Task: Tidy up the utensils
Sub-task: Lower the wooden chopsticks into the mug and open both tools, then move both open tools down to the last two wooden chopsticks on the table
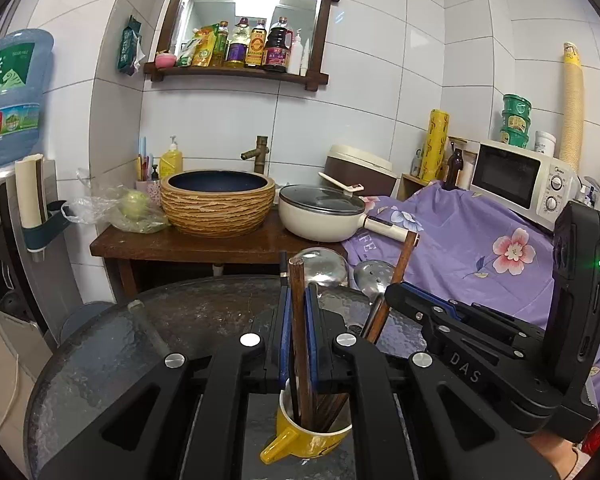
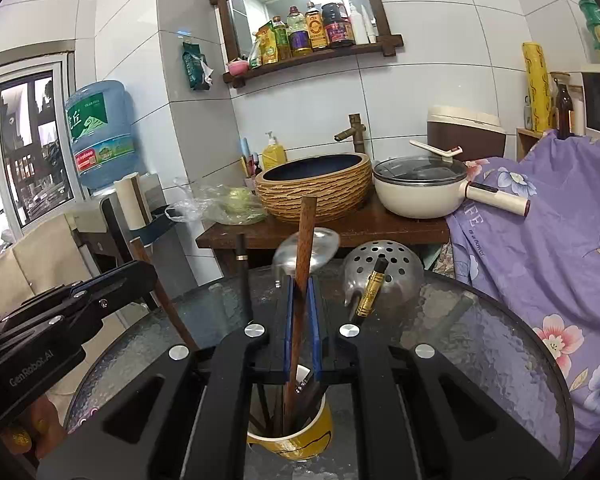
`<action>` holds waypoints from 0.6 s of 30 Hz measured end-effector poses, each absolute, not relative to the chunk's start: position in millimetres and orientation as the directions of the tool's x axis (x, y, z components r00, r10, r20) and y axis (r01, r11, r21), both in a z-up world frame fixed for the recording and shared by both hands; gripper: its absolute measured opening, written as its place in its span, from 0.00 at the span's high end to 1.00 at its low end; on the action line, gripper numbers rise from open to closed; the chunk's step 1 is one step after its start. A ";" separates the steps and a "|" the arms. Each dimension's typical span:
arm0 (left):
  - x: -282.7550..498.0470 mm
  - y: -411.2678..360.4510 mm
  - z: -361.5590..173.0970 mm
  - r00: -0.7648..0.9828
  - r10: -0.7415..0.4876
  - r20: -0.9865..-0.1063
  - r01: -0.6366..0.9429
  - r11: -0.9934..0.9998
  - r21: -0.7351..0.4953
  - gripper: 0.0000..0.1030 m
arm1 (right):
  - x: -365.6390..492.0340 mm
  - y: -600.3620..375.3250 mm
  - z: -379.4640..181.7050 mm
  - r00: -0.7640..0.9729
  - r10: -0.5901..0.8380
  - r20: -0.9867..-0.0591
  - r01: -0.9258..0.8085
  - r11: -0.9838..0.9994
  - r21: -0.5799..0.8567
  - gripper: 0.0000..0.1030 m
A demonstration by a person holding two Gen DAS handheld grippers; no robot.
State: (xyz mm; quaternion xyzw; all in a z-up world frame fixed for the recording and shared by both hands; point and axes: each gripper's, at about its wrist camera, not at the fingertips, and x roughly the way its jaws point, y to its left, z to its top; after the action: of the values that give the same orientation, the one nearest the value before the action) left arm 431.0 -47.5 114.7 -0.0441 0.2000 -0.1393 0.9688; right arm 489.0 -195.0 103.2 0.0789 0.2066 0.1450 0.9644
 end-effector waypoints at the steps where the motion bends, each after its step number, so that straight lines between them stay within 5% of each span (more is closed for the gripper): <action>1: 432.5 -46.6 113.1 0.872 -0.300 -0.386 0.260 0.953 -0.154 0.92 | 488.5 -194.3 102.5 0.872 0.313 -0.377 -0.250 0.946 0.207 0.93; 8: 424.5 -37.1 109.7 0.879 -0.295 -0.375 0.244 0.953 -0.178 0.68 | 486.4 -197.9 95.3 0.859 0.306 -0.410 -0.240 0.949 0.205 0.90; 11: 411.8 -29.3 111.0 0.889 -0.288 -0.357 0.237 0.955 -0.181 0.59 | 480.5 -207.0 91.4 0.860 0.312 -0.405 -0.234 0.944 0.232 0.56; 18: 385.4 -13.0 94.9 0.869 -0.293 -0.399 0.211 0.948 -0.238 0.40 | 448.5 -221.8 75.4 0.839 0.317 -0.442 -0.202 0.936 0.289 0.54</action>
State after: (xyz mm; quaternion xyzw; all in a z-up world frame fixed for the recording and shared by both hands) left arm 385.4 -13.0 94.9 -0.0940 0.2201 -0.1310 0.9621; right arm 448.5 -221.8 75.4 0.1160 0.2487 0.1363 0.9519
